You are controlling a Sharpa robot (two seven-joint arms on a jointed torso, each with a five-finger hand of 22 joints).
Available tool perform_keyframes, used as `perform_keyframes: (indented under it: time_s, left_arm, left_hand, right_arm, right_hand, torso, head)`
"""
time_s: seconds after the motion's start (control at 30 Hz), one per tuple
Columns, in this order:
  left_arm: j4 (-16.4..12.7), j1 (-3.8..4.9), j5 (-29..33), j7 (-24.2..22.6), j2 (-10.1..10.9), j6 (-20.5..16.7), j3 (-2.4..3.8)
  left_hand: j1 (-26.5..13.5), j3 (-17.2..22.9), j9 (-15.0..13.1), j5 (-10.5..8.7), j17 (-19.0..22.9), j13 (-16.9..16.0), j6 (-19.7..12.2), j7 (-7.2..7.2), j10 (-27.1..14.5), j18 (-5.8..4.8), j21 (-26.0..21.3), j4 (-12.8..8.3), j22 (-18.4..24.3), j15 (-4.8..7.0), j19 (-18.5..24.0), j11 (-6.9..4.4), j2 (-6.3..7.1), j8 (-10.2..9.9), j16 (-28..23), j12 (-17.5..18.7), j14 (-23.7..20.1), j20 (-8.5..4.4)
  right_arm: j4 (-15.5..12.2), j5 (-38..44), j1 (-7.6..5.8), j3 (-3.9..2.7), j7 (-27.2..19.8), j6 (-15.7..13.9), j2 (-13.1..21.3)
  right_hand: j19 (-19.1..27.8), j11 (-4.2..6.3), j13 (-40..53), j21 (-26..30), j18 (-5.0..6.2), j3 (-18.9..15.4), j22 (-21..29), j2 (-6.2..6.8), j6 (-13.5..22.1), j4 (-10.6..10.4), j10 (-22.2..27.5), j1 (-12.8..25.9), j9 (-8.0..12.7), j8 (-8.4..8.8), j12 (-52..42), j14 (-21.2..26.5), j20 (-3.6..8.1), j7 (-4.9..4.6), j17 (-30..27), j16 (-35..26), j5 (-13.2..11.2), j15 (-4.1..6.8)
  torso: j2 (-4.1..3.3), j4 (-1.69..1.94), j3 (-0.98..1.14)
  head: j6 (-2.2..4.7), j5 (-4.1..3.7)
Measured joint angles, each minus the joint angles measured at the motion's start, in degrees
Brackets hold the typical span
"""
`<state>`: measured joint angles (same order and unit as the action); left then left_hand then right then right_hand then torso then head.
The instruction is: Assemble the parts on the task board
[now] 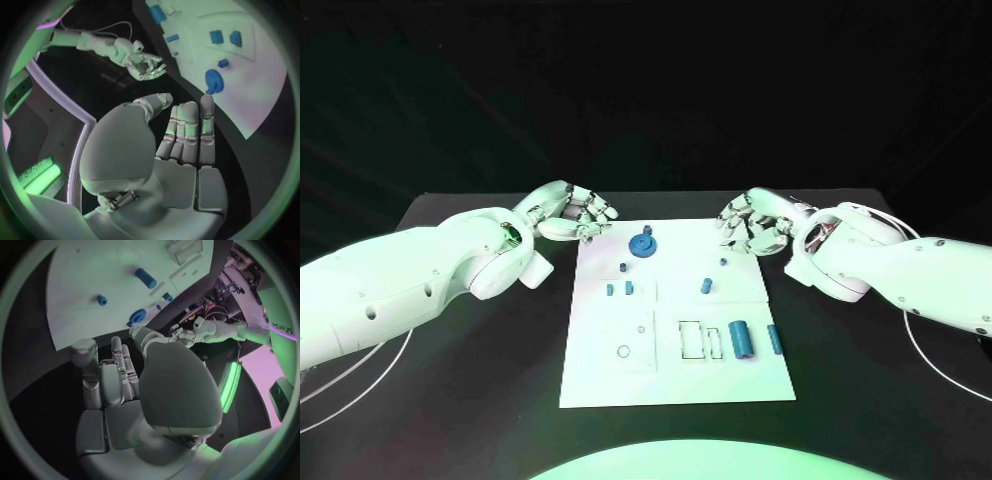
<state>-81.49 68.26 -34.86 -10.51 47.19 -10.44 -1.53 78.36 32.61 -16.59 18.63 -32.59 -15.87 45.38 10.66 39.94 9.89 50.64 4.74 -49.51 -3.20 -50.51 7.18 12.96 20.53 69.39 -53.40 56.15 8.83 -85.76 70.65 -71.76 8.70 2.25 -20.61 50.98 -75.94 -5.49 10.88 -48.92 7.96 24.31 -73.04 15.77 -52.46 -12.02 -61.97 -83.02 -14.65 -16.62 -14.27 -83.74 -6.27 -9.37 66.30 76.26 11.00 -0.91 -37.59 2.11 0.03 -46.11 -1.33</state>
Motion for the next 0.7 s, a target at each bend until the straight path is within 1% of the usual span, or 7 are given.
perform_keyframes:
  time_s: [0.17, 0.23, 0.3, 0.47, 0.53, 0.57, 0.7]
  left_arm:
    - [-1.65, 0.0, 14.5, -3.81, 1.28, 0.0, 0.01]
    - [-1.99, 0.0, 17.91, -4.73, 1.53, 0.08, 0.0]
    - [-2.26, 0.0, 20.87, -5.57, 1.76, 0.13, 0.0]
    - [-2.62, -0.01, 24.97, -7.01, 2.22, 0.22, -0.01]
    - [-2.71, -0.01, 26.06, -7.52, 2.37, 0.3, -0.02]
    - [-2.74, -0.01, 26.42, -7.73, 2.43, 0.34, -0.02]
    - [-2.83, -0.01, 27.52, -8.47, 2.69, 0.49, -0.02]
  left_hand:
    - [0.13, -1.57, 0.0, 0.0, 2.71, 4.0, 0.21, 0.21, -1.45, -0.01, -3.99, 0.17, 2.62, -0.96, 1.43, 0.8, -0.13, 0.2, -4.19, 5.59, -3.22, 0.81]
    - [0.49, -1.79, 0.07, 0.0, 3.63, 5.05, 0.21, 0.21, -1.04, -0.01, -4.93, 0.09, 3.31, -1.1, 1.5, 1.13, -0.49, 0.21, -5.34, 6.82, -3.35, 0.88]
    - [0.56, -2.12, 0.11, 0.0, 4.17, 5.65, 0.29, 0.29, 0.08, -0.02, -5.29, 0.08, 3.63, -1.1, 1.5, 1.01, -0.56, 0.21, -5.96, 7.43, -3.35, 0.88]
    - [0.56, -3.13, 0.44, 0.0, 7.62, 8.48, 0.6, 0.6, 1.16, -0.07, -9.38, 0.33, 6.23, -1.63, 2.94, 1.52, -0.56, 0.21, -11.36, 11.19, -5.08, 1.51]
    - [0.56, -3.38, 0.48, 0.0, 8.21, 8.86, 0.61, 0.6, 1.37, -0.07, -10.18, 0.4, 6.81, -1.62, 2.93, 1.32, -0.56, 0.35, -12.25, 11.53, -5.08, 1.5]
    - [0.56, -3.46, 0.5, 0.0, 8.35, 8.97, 0.61, 0.6, 1.36, -0.08, -10.37, 0.33, 6.94, -1.63, 2.93, 1.32, -0.56, 0.42, -12.44, 11.53, -5.08, 1.5]
    - [0.56, -3.53, 0.5, 0.0, 8.6, 9.16, 0.61, 0.6, 1.36, -0.08, -10.65, 0.4, 7.2, -1.63, 2.93, 1.32, -0.56, 0.42, -12.72, 11.83, -5.08, 1.5]
  right_arm:
    - [0.4, 9.07, 0.03, 0.04, 2.52, 2.9, -0.63]
    - [0.6, 11.76, 0.09, 0.07, 3.25, 3.54, -0.93]
    - [0.85, 14.43, 0.24, 0.1, 4.03, 4.17, -1.24]
    - [1.27, 19.01, 0.84, 0.18, 5.59, 5.48, -1.78]
    - [1.44, 20.42, 1.09, 0.2, 6.17, 5.91, -1.91]
    - [1.54, 20.93, 1.21, 0.2, 6.39, 6.05, -1.98]
    - [1.99, 22.54, 1.78, 0.2, 7.13, 6.52, -2.39]
  right_hand:
    - [-0.38, 0.07, -0.6, -1.34, -0.05, -0.19, -0.69, 0.3, -0.19, 0.19, -0.07, 0.3, 0.06, 0.0, 0.53, 0.0, 0.1, 0.18, 0.98, 0.68, -0.64, 0.0]
    - [-1.99, 0.39, -1.05, -4.76, -1.37, -0.1, -1.7, 0.3, -0.7, 0.42, -0.39, 0.3, 0.06, 0.0, 0.86, 0.0, 0.34, 0.7, 3.06, 2.11, -0.7, 0.0]
    - [-2.91, 0.67, -1.34, -7.06, -1.37, -0.1, -1.9, 0.3, -1.16, 0.42, -0.68, 0.3, 0.11, 0.0, 0.86, -0.14, 0.46, 0.76, 4.21, 2.88, -0.7, 0.14]
    - [-3.59, 0.67, -1.93, -9.61, -1.37, 0.06, -1.91, 0.53, -1.17, 0.58, -0.68, 0.53, 0.18, 0.23, 1.54, -0.2, 0.74, 0.77, 5.83, 3.72, -0.7, 0.21]
    - [-3.99, 0.67, -2.2, -10.12, -1.37, 0.06, -1.91, 0.53, -1.18, 0.58, -0.68, 0.53, 0.27, 0.56, 1.93, -0.2, 0.72, 0.78, 6.16, 4.03, -0.94, 0.21]
    - [-4.0, 0.67, -2.35, -10.16, -1.93, 0.06, -1.91, 0.53, -1.18, 0.58, -0.68, 0.53, 0.33, 0.78, 2.23, -0.2, 0.72, 0.78, 6.33, 4.03, -0.94, 0.21]
    - [-4.0, 0.67, -2.63, -10.87, -1.98, -0.09, -1.91, 0.53, -1.18, 0.73, -0.68, 0.53, 0.37, 0.78, 2.36, -0.2, 0.72, 0.78, 6.83, 4.35, -0.94, 0.21]
  torso:
    - [-0.03, 0.11, -0.12]
    - [-0.04, 0.13, -0.15]
    - [-0.04, 0.14, -0.19]
    - [-0.05, 0.15, -0.25]
    - [-0.06, 0.15, -0.25]
    - [-0.07, 0.15, -0.25]
    - [-0.07, 0.16, -0.23]
  head:
    - [0.6, -1.16]
    - [0.7, -1.52]
    - [0.71, -1.71]
    - [0.52, -2.05]
    - [0.37, -2.2]
    - [0.34, -2.26]
    - [0.27, -2.37]
